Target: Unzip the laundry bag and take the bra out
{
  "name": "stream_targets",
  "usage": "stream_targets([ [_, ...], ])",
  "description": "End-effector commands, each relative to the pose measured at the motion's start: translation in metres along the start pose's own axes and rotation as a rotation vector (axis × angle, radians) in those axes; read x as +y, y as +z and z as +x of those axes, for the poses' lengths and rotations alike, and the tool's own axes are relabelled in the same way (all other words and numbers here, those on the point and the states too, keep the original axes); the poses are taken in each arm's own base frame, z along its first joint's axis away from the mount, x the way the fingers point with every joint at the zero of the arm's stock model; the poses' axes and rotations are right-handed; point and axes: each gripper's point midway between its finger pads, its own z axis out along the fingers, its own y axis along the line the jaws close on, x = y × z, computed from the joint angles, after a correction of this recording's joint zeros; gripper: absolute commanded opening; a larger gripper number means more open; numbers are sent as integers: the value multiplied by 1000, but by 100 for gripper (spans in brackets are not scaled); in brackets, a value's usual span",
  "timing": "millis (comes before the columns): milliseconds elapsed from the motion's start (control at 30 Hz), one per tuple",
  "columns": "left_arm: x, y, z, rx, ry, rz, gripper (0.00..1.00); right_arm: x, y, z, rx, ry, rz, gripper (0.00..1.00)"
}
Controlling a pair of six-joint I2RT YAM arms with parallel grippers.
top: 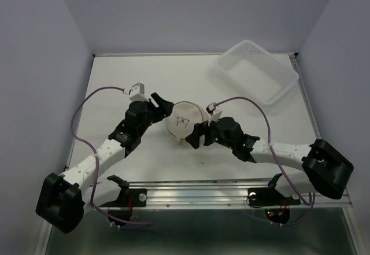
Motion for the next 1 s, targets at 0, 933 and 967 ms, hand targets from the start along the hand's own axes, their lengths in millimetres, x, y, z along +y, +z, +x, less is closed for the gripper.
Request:
stream_targets([
  [0,15,-19,16,12,-60,-1,78,-7,-15,-25,-116,34,75,100],
  [933,15,-3,75,145,-221,85,2,6,-17,-16,-52,-3,5,100],
  [967,11,-6,69,122,-243,87,0,5,-15,-14,-45,8,8,100],
])
